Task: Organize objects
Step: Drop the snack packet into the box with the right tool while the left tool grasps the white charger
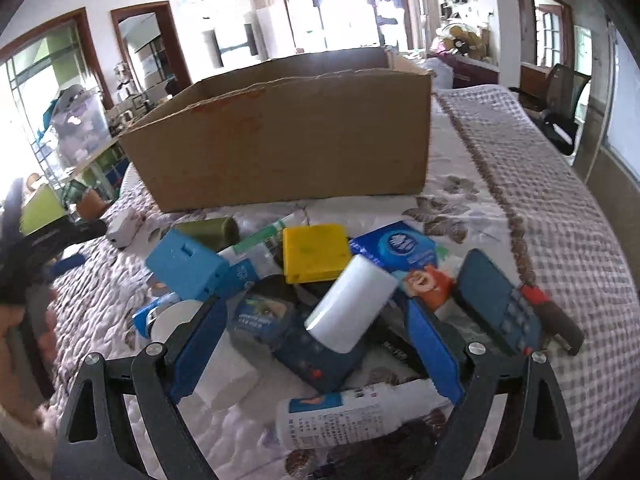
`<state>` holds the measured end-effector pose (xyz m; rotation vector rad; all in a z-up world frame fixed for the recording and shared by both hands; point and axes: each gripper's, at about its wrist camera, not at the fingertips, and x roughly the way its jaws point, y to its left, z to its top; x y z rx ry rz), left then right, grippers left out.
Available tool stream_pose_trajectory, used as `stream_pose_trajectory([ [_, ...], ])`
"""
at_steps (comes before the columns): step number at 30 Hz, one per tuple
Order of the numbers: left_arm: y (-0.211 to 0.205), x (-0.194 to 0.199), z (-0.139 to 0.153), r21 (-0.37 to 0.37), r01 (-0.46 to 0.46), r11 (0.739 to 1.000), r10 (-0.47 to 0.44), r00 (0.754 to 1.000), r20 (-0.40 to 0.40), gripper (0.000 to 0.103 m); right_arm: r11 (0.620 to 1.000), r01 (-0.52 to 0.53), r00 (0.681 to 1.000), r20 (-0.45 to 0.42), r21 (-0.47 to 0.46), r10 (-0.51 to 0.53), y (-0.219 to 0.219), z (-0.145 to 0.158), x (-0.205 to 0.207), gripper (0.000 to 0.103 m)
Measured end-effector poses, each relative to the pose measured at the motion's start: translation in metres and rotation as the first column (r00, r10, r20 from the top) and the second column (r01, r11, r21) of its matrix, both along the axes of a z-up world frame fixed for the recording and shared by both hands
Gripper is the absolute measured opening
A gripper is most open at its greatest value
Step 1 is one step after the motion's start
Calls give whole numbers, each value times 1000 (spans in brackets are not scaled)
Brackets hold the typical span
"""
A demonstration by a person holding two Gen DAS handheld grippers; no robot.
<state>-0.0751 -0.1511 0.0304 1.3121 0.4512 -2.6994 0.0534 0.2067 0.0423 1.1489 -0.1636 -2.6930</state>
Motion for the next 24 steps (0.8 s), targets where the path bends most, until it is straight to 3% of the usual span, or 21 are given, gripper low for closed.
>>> stream_pose_trajectory([
  [2, 3, -16, -8, -31, 26, 999, -24, 998, 54, 68, 1000, -3, 1000, 1, 12, 3, -2, -3, 0, 103],
  [8, 10, -44, -16, -127, 81, 989, -71, 994, 80, 41, 1000, -3, 1000, 11, 12, 2, 2, -5, -2, 103],
  [10, 7, -41, -15, -132, 92, 987, -81, 993, 88, 39, 1000, -5, 1000, 17, 15, 5, 1, -7, -3, 103],
  [12, 3, -31, -8, -82, 92, 992, -87, 994, 66, 39, 1000, -10, 1000, 18, 16, 10, 1, -7, -2, 103],
  [15, 6, -7, 18, 2, 141, 990, -141, 989, -37, 39, 1000, 1, 1000, 10, 14, -1, 3, -4, -1, 103],
  [17, 14, 4, 44, 13, 194, 981, -192, 975, -116, 39, 1000, 15, 1000, 10, -1, -15, 6, -3, -1, 103],
  [21, 50, -4, 95, -54, 287, 956, -292, 928, -231, 39, 1000, 24, 1000, 12, -7, -24, 7, -2, -1, 103],
  [24, 77, -38, 112, -104, 302, 948, -318, 920, -227, 39, 999, 34, 999, -3, 25, -34, 6, -2, 0, 103],
])
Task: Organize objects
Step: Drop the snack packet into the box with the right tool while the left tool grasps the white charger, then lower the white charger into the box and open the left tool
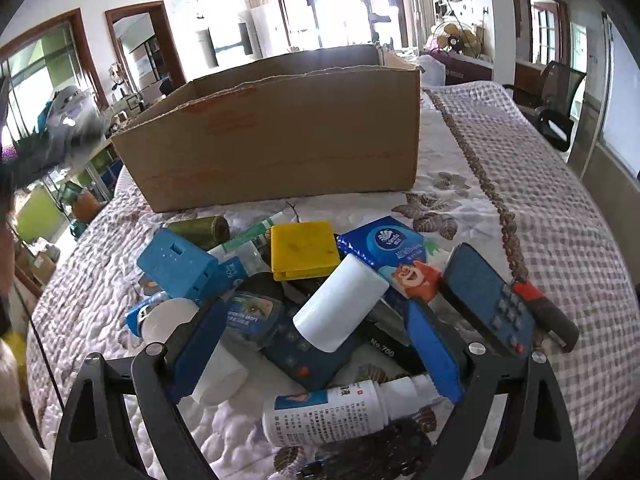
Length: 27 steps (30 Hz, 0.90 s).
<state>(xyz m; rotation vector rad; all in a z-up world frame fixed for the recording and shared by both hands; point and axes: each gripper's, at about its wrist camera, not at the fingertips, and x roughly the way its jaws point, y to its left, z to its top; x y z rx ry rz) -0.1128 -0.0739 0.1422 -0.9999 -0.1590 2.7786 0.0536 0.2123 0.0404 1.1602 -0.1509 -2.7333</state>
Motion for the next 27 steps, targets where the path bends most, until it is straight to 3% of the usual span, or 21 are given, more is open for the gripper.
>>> stream_pose_trajectory([
  [6, 37, -108, -21, -101, -74, 992, 91, 981, 173, 39, 998, 60, 997, -47, 8, -59, 14, 7, 2, 103],
  [11, 49, -139, -49, -158, -95, 983, 137, 951, 277, 40, 994, 106, 993, -50, -4, -106, 30, 9, -3, 103],
  [13, 53, -136, -50, -174, -103, 979, 148, 952, 270, 41, 993, 121, 992, -45, -9, -121, 36, 9, -6, 103],
  [17, 54, -111, -30, -143, -89, 986, 115, 976, 185, 74, 990, 134, 990, -41, -35, -135, 46, 10, -7, 103],
  [21, 54, -54, -6, -151, -68, 986, 79, 995, 67, 77, 989, 134, 990, -37, -63, -137, 52, 11, -7, 103],
  [23, 48, -22, -3, -128, -48, 991, 54, 998, 44, 85, 988, 120, 992, -25, -96, -123, 55, 11, -7, 103],
  [25, 37, 14, -8, -83, -41, 996, 43, 999, 29, 92, 987, 80, 996, -22, -136, -84, 54, 12, -6, 103],
  [27, 27, 35, -16, -46, -31, 998, 33, 999, 39, 95, 987, -28, 999, -32, -156, 23, 44, 16, -4, 103],
])
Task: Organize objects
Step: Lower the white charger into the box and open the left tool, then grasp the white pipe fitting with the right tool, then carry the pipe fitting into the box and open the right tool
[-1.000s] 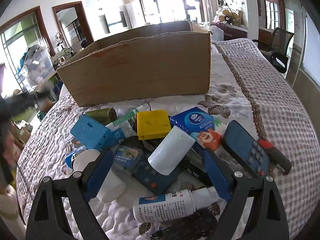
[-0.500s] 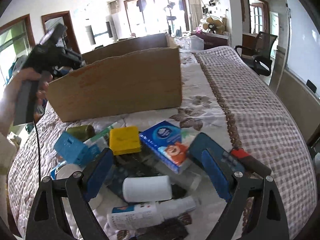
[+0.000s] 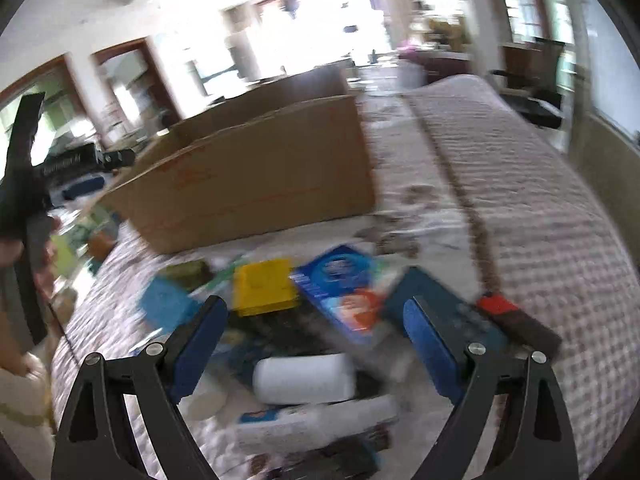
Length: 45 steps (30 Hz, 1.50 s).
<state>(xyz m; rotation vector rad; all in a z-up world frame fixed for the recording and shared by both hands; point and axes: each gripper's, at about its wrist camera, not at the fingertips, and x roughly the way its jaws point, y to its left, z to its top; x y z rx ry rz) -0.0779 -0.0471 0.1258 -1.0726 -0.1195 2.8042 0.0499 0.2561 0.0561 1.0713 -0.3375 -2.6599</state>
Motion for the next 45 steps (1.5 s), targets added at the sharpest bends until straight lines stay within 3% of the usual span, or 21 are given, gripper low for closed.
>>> stream_pose_trajectory([
  [3, -23, 31, -22, 86, -7, 996, 4, 1000, 30, 95, 984, -178, 983, -27, 22, 179, -28, 4, 7, 103],
  [6, -40, 48, -42, 146, -28, 989, 19, 998, 58, 95, 932, -340, 934, -67, 127, 351, -66, 5, 22, 103],
  [9, -48, 59, -62, 199, -41, 979, 26, 997, 79, 95, 875, -424, 895, -38, 233, 444, -98, -5, 31, 103],
  [13, -50, 60, -75, 253, -40, 967, 19, 996, 83, 95, 817, -441, 882, 12, 373, 470, -125, -17, 29, 103],
  [22, -54, 59, -89, 274, -30, 961, -4, 992, 124, 95, 735, -459, 861, 45, 499, 507, -152, -32, 25, 103],
  [24, -57, 61, -88, 290, -33, 957, -2, 993, 118, 95, 745, -458, 865, 48, 484, 500, -148, -30, 26, 103],
  [26, -61, 63, -86, 309, -36, 950, 2, 994, 110, 95, 779, -457, 872, 40, 429, 489, -139, -21, 28, 103],
  [33, -51, 68, -82, 316, 7, 949, -40, 994, 98, 95, 873, -428, 888, -70, 235, 454, -99, 51, 12, 103],
  [36, -46, 68, -83, 305, 22, 952, -56, 993, 105, 95, 914, -362, 906, -162, 184, 391, -85, 92, -19, 103],
  [39, -43, 68, -86, 292, 25, 956, -61, 992, 112, 95, 948, -285, 934, -181, 143, 308, -75, 115, -59, 103],
  [45, -36, 68, -87, 268, 44, 962, -77, 990, 115, 95, 986, -82, 992, -80, 148, 95, -64, 120, -168, 103],
])
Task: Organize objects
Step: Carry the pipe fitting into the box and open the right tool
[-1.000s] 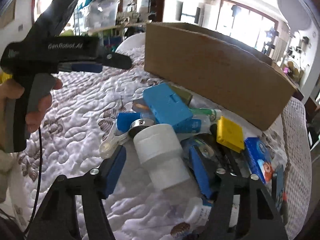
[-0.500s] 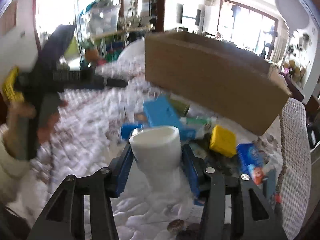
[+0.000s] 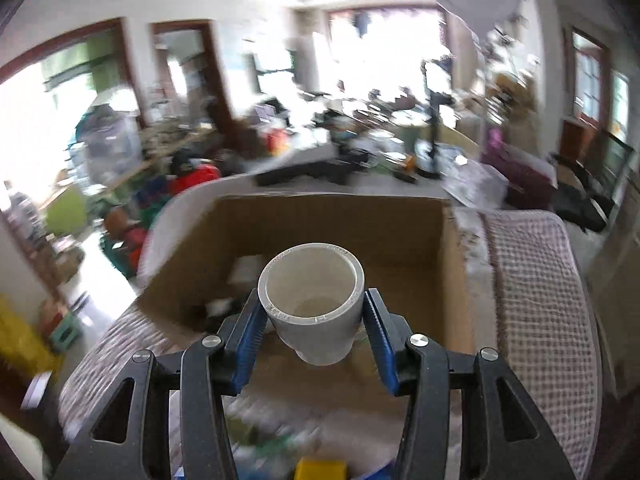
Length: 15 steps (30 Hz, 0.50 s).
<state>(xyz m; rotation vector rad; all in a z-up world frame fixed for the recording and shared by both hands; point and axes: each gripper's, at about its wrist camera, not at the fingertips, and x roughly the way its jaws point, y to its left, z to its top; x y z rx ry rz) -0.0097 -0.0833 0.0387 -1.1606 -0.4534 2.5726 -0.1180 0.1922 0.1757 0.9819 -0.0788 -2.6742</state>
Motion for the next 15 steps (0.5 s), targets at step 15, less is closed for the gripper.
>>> stream_pose_trajectory([
  [15, -1, -1, -1, 13, 13, 1000, -13, 1000, -3, 95, 982, 173, 977, 114, 73, -181, 13, -49, -57, 103],
])
